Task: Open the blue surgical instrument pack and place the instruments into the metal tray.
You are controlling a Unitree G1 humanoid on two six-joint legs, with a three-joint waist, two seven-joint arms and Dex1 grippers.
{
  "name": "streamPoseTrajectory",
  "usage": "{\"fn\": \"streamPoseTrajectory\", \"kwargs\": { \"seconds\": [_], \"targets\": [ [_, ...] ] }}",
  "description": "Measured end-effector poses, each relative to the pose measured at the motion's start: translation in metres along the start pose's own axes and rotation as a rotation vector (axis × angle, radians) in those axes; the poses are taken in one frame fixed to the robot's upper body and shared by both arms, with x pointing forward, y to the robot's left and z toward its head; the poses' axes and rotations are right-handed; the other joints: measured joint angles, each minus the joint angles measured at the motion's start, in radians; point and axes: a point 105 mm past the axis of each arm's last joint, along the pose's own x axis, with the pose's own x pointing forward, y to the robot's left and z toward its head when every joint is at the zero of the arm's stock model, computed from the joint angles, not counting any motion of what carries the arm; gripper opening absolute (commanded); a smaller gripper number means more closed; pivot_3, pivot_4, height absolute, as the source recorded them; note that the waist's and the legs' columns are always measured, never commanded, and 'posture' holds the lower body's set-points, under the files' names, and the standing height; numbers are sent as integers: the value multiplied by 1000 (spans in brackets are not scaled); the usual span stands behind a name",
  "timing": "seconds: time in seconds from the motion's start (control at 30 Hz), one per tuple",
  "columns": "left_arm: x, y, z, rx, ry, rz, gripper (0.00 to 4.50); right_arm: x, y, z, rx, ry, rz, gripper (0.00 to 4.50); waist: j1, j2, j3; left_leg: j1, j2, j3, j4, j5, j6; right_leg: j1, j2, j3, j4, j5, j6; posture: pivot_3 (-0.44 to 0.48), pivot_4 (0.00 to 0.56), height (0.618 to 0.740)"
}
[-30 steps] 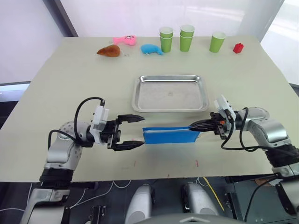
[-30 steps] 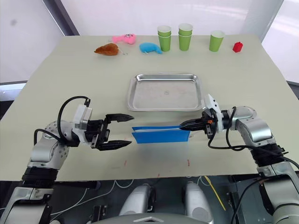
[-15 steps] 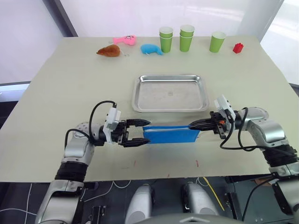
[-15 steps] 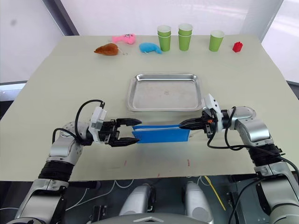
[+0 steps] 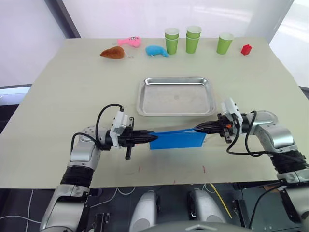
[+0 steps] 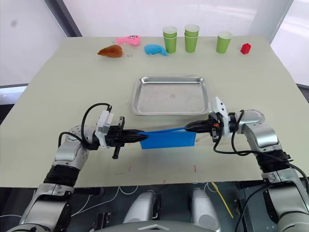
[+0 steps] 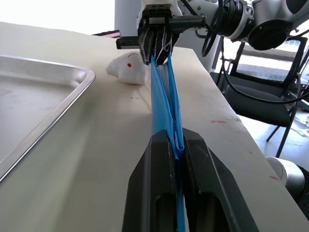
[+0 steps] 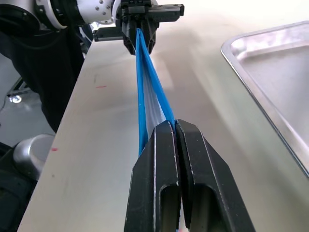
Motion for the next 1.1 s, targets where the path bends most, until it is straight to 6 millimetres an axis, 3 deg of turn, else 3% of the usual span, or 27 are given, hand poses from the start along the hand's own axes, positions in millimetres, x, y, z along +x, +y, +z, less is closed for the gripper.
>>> {"fn": "streamPoseTrajectory", "kwargs": {
  "seconds": [0.03,0.2,0.23,0.37,0.57,0.63,0.73,0.87,1.1],
  "targets": [
    [0,0,0,0,0,0,0,0,0,0,0,0,0,1613,0,0,0,0,0,0,0,0,0,0,0,0,0,0,0,0,150,740],
    [0,0,0,10,3,1,0,-36,-5,5,28,-8,-112,4151,3,0,0,0,0,0,0,0,0,0,0,0,0,0,0,0,150,740],
    [0,0,0,11,4,3,0,-44,-7,7,29,-12,-143,4435,2,0,0,0,0,0,0,0,0,0,0,0,0,0,0,0,150,740],
    [0,0,0,19,5,3,0,-65,-14,2,59,-2,-235,4435,2,0,0,0,0,0,0,0,0,0,0,0,0,0,0,0,150,740],
    [0,0,0,27,4,8,0,-85,-22,-50,128,164,-390,4435,2,0,0,0,0,2,0,0,0,0,0,1,0,0,0,0,150,740],
    [0,0,-1,25,4,8,0,-86,-22,-57,119,199,-401,4435,2,0,0,0,0,2,0,0,0,0,0,1,0,0,0,0,150,740],
    [0,-1,-1,23,4,8,0,-90,-25,-62,103,230,-428,3652,2,0,0,0,0,2,0,0,0,0,0,1,0,0,0,0,150,740],
    [0,-1,-1,28,4,12,0,-92,-24,-62,108,216,-432,2076,2,0,0,0,0,2,0,0,0,0,0,1,0,0,0,0,150,740],
    [5,1,0,40,4,8,0,-98,-20,-59,118,176,-448,218,10,0,0,0,0,2,0,0,0,0,0,1,0,0,0,0,150,740]
  ]
}}
